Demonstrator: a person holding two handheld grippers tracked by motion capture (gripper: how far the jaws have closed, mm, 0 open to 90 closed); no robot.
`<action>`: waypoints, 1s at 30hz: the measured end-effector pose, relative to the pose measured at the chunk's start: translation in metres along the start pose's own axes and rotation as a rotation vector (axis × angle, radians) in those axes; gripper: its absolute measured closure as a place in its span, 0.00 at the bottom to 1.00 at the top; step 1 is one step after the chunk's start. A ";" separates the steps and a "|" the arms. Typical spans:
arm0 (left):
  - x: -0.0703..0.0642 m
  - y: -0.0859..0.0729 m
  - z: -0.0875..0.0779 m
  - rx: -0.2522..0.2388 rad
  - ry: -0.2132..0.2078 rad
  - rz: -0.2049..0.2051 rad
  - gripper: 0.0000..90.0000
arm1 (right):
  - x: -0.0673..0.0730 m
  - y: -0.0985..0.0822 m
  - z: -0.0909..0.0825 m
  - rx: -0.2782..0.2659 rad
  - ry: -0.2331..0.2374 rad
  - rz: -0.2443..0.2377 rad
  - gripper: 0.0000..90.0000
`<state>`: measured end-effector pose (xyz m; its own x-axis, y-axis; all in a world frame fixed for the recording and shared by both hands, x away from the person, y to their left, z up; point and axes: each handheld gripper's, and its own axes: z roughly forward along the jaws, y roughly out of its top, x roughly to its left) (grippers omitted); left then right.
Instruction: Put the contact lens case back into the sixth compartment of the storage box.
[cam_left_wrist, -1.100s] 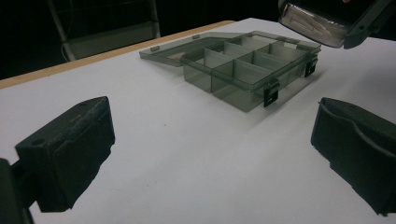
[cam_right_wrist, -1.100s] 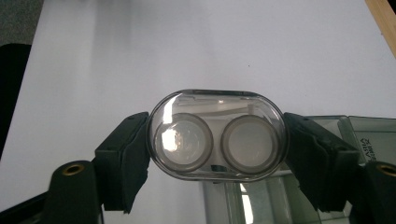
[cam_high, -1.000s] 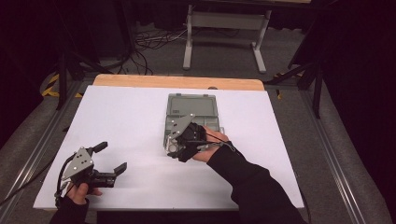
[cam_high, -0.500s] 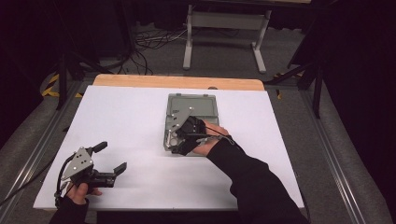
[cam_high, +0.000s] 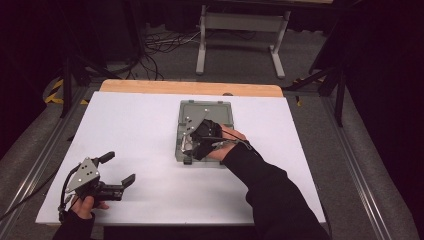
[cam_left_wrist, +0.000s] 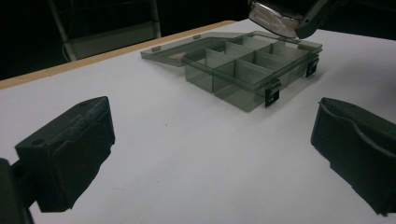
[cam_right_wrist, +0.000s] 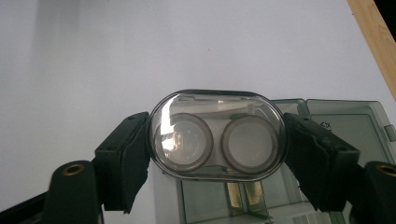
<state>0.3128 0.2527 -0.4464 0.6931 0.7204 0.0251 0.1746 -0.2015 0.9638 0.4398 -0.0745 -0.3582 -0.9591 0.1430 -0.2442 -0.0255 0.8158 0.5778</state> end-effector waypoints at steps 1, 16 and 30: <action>0.000 0.000 0.000 0.000 0.000 0.000 0.00 | -0.001 -0.001 0.000 0.005 -0.001 0.003 0.30; 0.000 0.000 0.000 0.001 0.000 0.000 0.00 | -0.012 -0.008 0.008 0.036 -0.011 0.018 0.30; 0.000 0.000 0.000 0.000 0.001 0.000 0.00 | -0.022 -0.014 0.017 0.073 0.001 0.020 0.30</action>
<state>0.3128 0.2528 -0.4464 0.6924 0.7211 0.0258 0.1746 -0.2021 0.9637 0.4658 -0.0796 -0.3745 -0.9595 0.1589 -0.2325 0.0139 0.8513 0.5245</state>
